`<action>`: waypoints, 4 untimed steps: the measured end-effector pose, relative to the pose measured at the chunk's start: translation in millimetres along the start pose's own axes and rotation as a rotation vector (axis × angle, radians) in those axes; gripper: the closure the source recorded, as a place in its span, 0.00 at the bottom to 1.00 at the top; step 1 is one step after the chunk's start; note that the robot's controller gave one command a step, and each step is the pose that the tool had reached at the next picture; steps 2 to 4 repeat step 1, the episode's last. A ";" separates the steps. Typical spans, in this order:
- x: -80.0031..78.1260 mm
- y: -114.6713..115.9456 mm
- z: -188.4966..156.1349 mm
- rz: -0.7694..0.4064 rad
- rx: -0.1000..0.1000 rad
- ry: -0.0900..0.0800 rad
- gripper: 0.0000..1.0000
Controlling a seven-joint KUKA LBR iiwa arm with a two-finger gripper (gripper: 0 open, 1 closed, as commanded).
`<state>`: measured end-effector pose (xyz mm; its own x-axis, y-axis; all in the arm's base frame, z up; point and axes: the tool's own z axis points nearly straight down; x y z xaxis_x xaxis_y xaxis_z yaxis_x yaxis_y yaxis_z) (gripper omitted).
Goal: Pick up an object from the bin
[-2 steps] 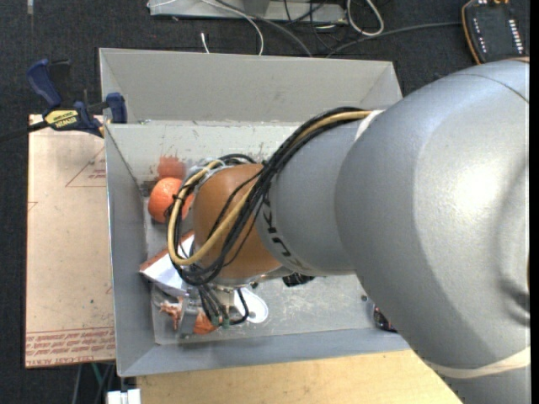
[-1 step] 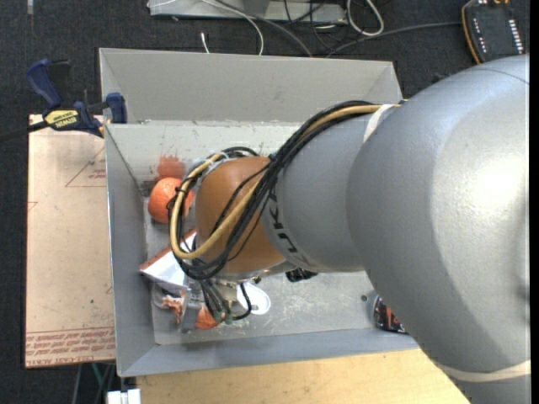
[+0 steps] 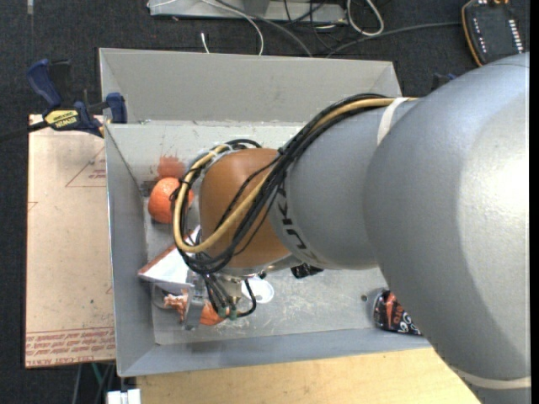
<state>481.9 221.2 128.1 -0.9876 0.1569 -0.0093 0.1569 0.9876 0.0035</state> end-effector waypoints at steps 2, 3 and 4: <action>-2.1 1.3 -30.4 -0.001 -0.005 -0.007 1.00; -2.1 1.3 -30.4 -0.001 -0.005 -0.007 1.00; -2.1 1.3 -30.4 -0.001 -0.005 -0.007 1.00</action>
Offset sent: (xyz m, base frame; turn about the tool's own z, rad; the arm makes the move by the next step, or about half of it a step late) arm 0.0013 0.0007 0.0501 -0.0004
